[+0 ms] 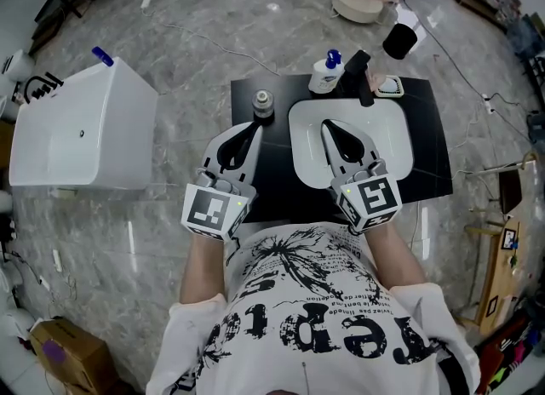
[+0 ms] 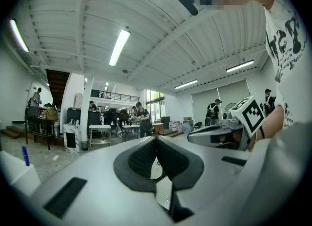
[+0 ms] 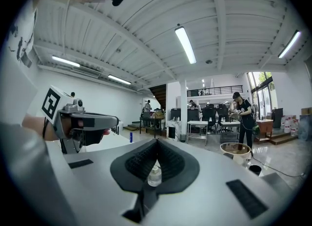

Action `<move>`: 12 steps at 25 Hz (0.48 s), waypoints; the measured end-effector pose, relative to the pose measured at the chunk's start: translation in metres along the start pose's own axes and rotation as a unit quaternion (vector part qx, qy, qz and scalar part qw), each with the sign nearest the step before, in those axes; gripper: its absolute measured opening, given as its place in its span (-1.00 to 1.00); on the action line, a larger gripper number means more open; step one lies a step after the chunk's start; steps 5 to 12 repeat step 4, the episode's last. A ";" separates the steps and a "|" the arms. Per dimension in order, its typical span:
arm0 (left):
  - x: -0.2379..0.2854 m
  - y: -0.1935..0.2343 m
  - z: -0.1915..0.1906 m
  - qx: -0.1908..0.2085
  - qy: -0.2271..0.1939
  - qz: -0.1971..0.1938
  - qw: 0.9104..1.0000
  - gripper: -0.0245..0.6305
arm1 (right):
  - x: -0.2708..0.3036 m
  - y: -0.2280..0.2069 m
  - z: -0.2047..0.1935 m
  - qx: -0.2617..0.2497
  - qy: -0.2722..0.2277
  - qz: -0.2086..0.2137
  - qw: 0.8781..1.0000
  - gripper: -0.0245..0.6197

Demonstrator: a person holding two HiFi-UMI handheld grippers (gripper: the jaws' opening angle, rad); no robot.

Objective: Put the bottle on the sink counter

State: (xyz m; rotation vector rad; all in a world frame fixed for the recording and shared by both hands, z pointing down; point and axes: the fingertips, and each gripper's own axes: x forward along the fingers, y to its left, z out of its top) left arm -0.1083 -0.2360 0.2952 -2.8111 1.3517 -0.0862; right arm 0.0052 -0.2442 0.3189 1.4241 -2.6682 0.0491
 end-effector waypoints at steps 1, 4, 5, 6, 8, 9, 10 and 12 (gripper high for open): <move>0.000 0.000 0.000 0.000 -0.001 0.000 1.000 -0.88 | 0.000 0.000 -0.001 0.000 0.000 0.000 1.000 -0.89; 0.001 0.000 -0.002 0.000 -0.002 0.002 1.000 -0.88 | 0.001 -0.001 -0.006 -0.001 0.002 -0.002 1.000 -0.89; 0.001 0.000 -0.002 0.000 -0.002 0.002 1.000 -0.88 | 0.001 -0.001 -0.006 -0.001 0.002 -0.002 1.000 -0.89; 0.001 0.000 -0.002 0.000 -0.002 0.002 1.000 -0.88 | 0.001 -0.001 -0.006 -0.001 0.002 -0.002 1.000 -0.89; 0.001 0.000 -0.002 0.000 -0.002 0.002 1.000 -0.88 | 0.001 -0.001 -0.006 -0.001 0.002 -0.002 1.000 -0.89; 0.001 0.000 -0.002 0.000 -0.002 0.002 1.000 -0.88 | 0.001 -0.001 -0.006 -0.001 0.002 -0.002 1.000 -0.89; 0.001 0.000 -0.002 0.000 -0.002 0.002 1.000 -0.88 | 0.001 -0.001 -0.006 -0.001 0.002 -0.002 1.000 -0.89; 0.001 0.000 -0.002 0.000 -0.002 0.002 1.000 -0.88 | 0.001 -0.001 -0.006 -0.001 0.002 -0.002 1.000 -0.89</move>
